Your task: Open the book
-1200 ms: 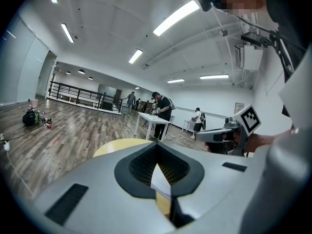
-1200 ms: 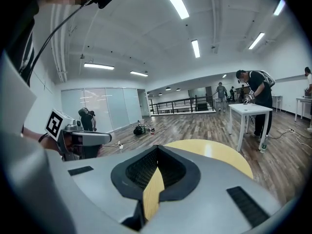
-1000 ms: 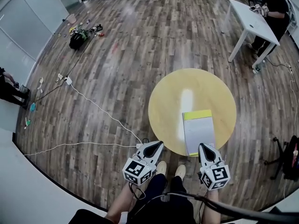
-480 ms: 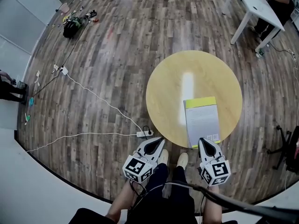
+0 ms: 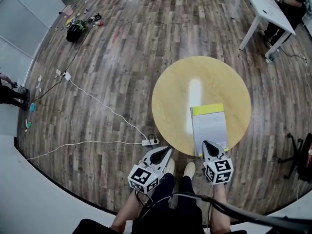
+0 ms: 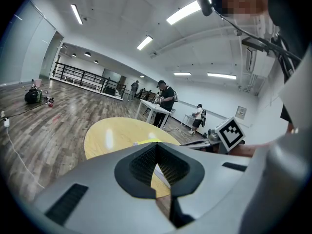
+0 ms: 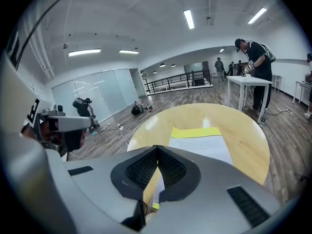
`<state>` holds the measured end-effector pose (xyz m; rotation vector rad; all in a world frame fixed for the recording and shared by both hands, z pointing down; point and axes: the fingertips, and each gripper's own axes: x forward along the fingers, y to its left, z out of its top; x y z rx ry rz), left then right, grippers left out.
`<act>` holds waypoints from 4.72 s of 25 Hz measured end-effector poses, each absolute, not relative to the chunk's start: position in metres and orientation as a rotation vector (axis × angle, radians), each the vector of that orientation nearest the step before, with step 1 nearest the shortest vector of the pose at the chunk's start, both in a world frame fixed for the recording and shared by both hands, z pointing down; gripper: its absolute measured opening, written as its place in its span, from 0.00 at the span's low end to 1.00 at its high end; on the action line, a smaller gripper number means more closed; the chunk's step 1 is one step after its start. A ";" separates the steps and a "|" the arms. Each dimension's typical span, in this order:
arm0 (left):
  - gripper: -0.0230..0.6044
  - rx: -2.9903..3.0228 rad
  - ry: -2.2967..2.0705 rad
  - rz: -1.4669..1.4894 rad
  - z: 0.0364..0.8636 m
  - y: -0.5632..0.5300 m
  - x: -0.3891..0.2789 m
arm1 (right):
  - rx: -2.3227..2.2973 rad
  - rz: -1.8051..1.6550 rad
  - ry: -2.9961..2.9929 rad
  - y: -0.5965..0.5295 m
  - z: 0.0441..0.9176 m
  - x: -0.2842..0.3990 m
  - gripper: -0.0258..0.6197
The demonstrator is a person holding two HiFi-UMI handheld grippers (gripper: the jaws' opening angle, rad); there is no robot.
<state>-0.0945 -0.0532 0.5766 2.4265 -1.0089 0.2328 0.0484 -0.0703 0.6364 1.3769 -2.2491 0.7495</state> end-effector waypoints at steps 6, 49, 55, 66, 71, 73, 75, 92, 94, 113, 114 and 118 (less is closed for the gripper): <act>0.03 2.406 -1.014 0.234 0.586 -0.053 -0.097 | 1.361 0.820 -2.209 -0.080 0.668 0.047 0.04; 0.03 2.332 -1.045 0.215 0.605 -0.061 -0.117 | 1.160 0.780 -1.823 -0.063 0.742 0.039 0.53; 0.03 2.323 -1.052 0.209 0.607 -0.063 -0.120 | 1.175 0.743 -1.808 -0.067 0.742 0.045 0.39; 0.03 2.326 -1.051 0.198 0.606 -0.065 -0.121 | 1.214 0.884 -1.836 -0.059 0.743 0.034 0.15; 0.03 2.323 -1.056 0.203 0.607 -0.063 -0.123 | 1.219 0.817 -1.823 -0.057 0.743 0.030 0.10; 0.03 2.321 -1.057 0.204 0.608 -0.063 -0.124 | 1.228 0.852 -1.826 -0.058 0.743 0.030 0.09; 0.03 2.321 -1.057 0.204 0.608 -0.063 -0.124 | 1.232 0.888 -1.831 -0.058 0.743 0.030 0.06; 0.03 2.322 -1.062 0.206 0.606 -0.060 -0.125 | 1.246 0.912 -1.830 -0.060 0.737 0.031 0.05; 0.03 2.324 -1.065 0.206 0.604 -0.061 -0.127 | 1.247 0.907 -1.831 -0.060 0.735 0.031 0.05; 0.03 2.416 -1.068 0.176 0.566 -0.081 -0.099 | 1.381 0.844 -1.895 -0.072 0.664 0.069 0.05; 0.03 2.424 -1.067 0.174 0.562 -0.083 -0.096 | 1.395 0.839 -1.895 -0.072 0.658 0.074 0.05; 0.03 2.467 -1.041 0.163 0.546 -0.088 -0.079 | 1.460 0.816 -1.894 -0.075 0.637 0.097 0.05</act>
